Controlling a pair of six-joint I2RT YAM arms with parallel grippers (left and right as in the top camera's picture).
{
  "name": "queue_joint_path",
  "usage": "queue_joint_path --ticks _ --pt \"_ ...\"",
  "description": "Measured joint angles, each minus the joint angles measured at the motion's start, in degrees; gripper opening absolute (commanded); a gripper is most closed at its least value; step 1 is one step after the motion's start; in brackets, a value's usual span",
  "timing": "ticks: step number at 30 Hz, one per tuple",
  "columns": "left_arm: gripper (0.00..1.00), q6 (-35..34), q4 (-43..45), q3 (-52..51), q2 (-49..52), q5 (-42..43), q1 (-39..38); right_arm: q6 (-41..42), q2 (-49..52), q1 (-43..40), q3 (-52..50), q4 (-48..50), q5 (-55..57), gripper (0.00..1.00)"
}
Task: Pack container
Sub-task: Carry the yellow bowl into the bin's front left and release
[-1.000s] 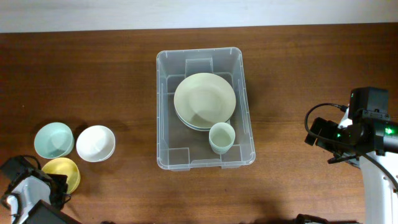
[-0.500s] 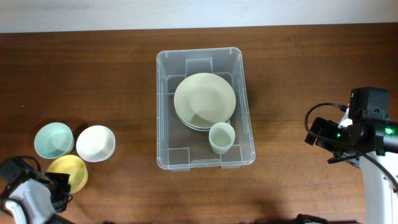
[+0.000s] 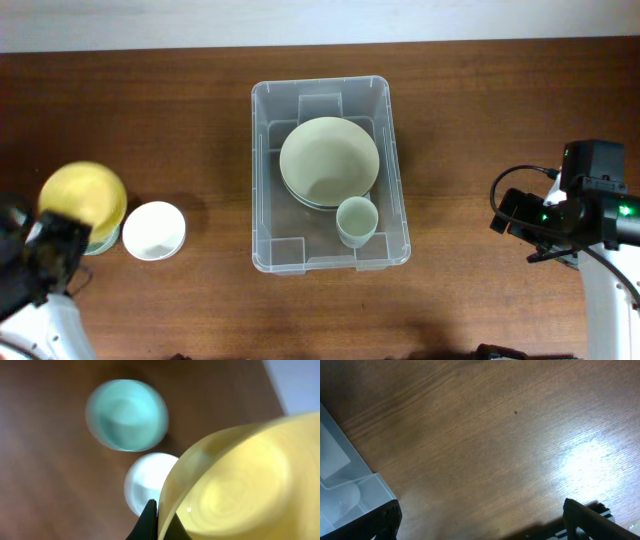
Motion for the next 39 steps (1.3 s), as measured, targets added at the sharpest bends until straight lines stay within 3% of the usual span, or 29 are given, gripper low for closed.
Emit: queue_joint_path --ticks 8,16,25,27,29,32,39 --pt "0.01 7.23 -2.08 11.41 7.85 -1.66 -32.48 0.02 0.00 0.00 0.00 0.00 0.00 0.99" --pt "0.01 18.69 -5.03 12.02 19.41 -2.58 -54.88 -0.02 0.00 0.00 0.00 -0.02 0.00 0.99" --pt "0.01 22.58 -12.00 12.07 28.50 -5.29 -59.71 0.00 0.00 0.00 0.00 -0.07 0.00 0.99" --pt "0.07 22.73 -12.07 12.07 29.22 -5.64 -59.71 0.00 0.00 0.00 0.00 -0.11 0.00 0.99" --pt "0.22 22.80 -12.13 12.07 29.31 -5.79 -59.71 0.04 0.00 0.00 0.00 -0.22 0.02 0.99" --pt "0.33 23.34 -12.07 12.07 29.31 -5.99 -59.71 -0.02 0.00 0.00 0.00 -0.22 0.02 0.99" --pt "0.37 23.50 -11.98 12.09 29.31 -6.54 -59.87 0.00 0.00 0.00 0.00 -0.22 0.00 0.99"
